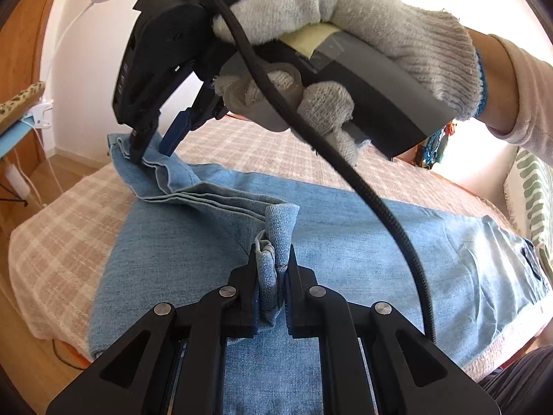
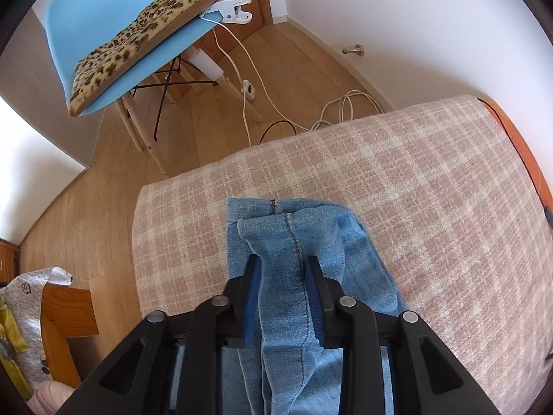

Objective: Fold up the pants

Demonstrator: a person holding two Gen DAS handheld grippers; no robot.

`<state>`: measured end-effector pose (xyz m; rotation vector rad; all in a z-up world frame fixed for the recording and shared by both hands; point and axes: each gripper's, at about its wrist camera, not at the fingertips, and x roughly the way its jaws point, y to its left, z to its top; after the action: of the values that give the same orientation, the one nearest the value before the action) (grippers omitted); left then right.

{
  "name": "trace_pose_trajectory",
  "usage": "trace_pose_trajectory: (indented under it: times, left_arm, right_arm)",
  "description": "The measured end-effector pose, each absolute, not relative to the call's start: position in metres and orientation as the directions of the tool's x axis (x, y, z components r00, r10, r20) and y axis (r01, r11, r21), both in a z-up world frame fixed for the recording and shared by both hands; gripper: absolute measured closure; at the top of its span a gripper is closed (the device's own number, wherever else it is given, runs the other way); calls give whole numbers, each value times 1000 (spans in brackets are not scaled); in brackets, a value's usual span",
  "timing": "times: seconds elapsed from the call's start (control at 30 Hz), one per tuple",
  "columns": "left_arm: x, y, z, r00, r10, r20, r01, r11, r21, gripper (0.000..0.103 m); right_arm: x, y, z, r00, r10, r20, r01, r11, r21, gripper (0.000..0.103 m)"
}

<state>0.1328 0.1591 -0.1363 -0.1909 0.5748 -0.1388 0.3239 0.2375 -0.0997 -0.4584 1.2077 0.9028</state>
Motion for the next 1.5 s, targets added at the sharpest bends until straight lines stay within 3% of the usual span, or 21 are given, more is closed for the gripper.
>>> trace_pose_trajectory:
  times: [0.03,0.1,0.13,0.47,0.63,0.67,0.87,1.1,1.3,1.43,1.47,1.5]
  left_arm:
    - [134,157,-138,829,-183,-529,79,974,-213,94]
    - [136,151,-138,829,-173,-532,82,978,-190,94]
    - [137,149,-139,830,-168,-532,83,980,-180,94]
    - [138,134,-141,839,-147,-524,76,985,-155,94]
    - [133,127,-145,842,-139,-522,72,987,-146,94]
    - [134,127,-144,841,-140,-522,72,986,-149,94]
    - [131,129,-143,840,-143,-524,77,986,-146,94]
    - [120,126,-121,845,-160,-511,108,985,-131,94]
    - [115,124,-105,838,-194,-510,142,980,-140,94]
    - [114,106,-105,827,-197,-527,181,980,-82,94]
    - [115,106,-109,814,-204,-543,187,979,-86,94]
    - [117,106,-111,805,-211,-555,186,977,-102,94]
  right_arm:
    - [321,239,-99,81,352,-932,-804,577,147,58]
    - [312,248,-99,107,325,-940,-825,557,99,41]
    - [308,252,-101,127,305,-944,-833,549,66,38]
    - [271,304,-137,276,76,-958,-869,446,-215,38]
    - [271,307,-148,303,35,-952,-866,427,-260,46]
    - [274,306,-146,310,33,-950,-860,437,-265,62]
    - [318,259,-108,208,221,-953,-774,633,-22,89]
    - [359,169,-74,180,437,-881,-617,748,245,103]
    - [378,89,-70,173,574,-800,-477,759,442,103]
    - [379,55,-81,189,573,-798,-444,774,451,99]
    - [375,51,-85,178,564,-806,-439,779,448,91]
    - [372,46,-88,161,564,-810,-432,778,456,66]
